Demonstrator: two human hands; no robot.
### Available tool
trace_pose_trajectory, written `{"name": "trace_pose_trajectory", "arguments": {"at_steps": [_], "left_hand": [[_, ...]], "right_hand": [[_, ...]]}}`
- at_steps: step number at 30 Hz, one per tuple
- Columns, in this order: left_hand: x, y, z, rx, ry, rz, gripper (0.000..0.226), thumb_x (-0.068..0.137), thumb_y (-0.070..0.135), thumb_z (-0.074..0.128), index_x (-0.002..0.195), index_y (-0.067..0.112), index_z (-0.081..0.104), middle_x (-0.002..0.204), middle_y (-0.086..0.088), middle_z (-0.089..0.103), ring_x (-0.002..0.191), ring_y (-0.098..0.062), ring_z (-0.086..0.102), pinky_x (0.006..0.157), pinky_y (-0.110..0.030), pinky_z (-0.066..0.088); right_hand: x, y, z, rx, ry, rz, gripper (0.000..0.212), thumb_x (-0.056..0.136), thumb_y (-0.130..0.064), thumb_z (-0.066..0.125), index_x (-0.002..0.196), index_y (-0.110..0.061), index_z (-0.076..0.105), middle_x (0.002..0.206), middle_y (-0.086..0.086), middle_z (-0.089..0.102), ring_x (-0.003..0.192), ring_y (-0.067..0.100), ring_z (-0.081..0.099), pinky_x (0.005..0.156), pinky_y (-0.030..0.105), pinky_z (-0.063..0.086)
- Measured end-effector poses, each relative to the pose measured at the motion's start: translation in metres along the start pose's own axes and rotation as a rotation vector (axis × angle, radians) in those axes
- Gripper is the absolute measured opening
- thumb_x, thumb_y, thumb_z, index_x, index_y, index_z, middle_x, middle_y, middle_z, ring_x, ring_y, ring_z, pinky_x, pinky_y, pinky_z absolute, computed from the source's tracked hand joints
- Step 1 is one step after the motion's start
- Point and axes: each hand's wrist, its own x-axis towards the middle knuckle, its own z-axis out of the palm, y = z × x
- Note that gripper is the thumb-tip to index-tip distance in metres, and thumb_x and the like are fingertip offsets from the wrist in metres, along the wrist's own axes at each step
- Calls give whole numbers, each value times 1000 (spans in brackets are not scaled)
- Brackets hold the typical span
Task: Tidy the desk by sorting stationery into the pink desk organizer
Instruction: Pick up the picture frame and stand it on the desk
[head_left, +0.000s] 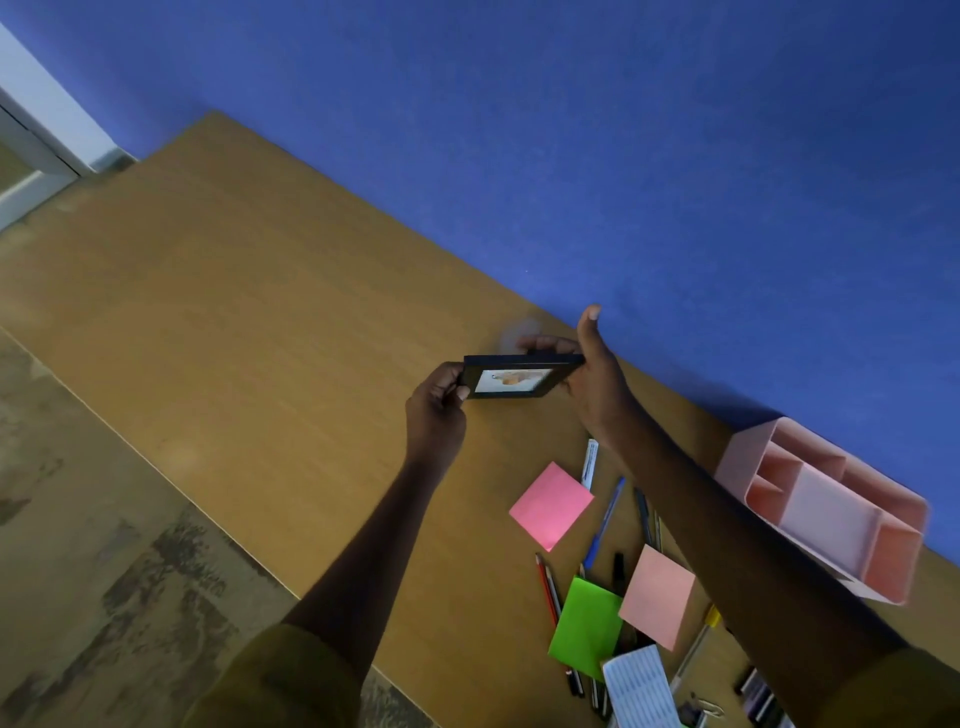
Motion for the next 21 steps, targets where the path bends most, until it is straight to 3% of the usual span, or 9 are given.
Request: {"name": "trace_pose_trajectory", "arguments": {"at_steps": [4,7,9,11,14,18,21], "left_hand": [[12,-3,4,-6,12,0,40,92,-16,50,109,11,75,104,-2,79,99,-8,69,80,-26,53],[21,-3,8,-3,22,-5,40,91,-14,50,108,13,74,101,3,77,91,8,66,76,-10,48],[28,-3,10,-2,27,-28,39,92,-14,51,110,11,74,102,1,77,87,10,64,74,-6,45],[35,-4,12,-5,30,-50,37,92,-14,51,110,9,73,103,-1,77,86,6,63,74,-9,46],[43,-4,14,-20,32,-87,38,94,-12,50,111,12,73,106,0,78,91,-4,65,75,-16,48],[50,-5,16,-26,27,-97,40,96,-10,50,112,18,73,106,7,78,88,8,64,72,-6,47],[55,-5,16,-30,15,-115,39,97,-8,50,114,19,73,106,11,77,89,9,65,71,-7,48]], "right_hand": [[9,-3,2,11,23,5,101,93,-93,23,117,-15,81,124,13,78,118,34,74,114,59,49],[17,-8,3,35,31,-5,100,94,-91,23,116,-13,80,122,15,78,117,33,74,109,53,52],[25,-10,3,53,41,-40,96,98,-86,23,130,-10,73,132,15,74,126,32,70,113,53,50],[33,-11,3,81,69,-55,95,98,-84,31,154,-10,54,154,13,59,144,31,56,124,56,40],[43,-15,2,95,51,-36,91,96,-83,38,163,-22,40,162,4,52,149,24,50,127,54,36],[54,-16,0,105,62,-33,84,96,-84,41,164,-35,37,165,-7,48,152,18,46,128,53,33],[60,-16,-1,109,54,1,92,88,-92,44,162,-37,41,158,-7,57,145,17,55,126,54,37]]}}
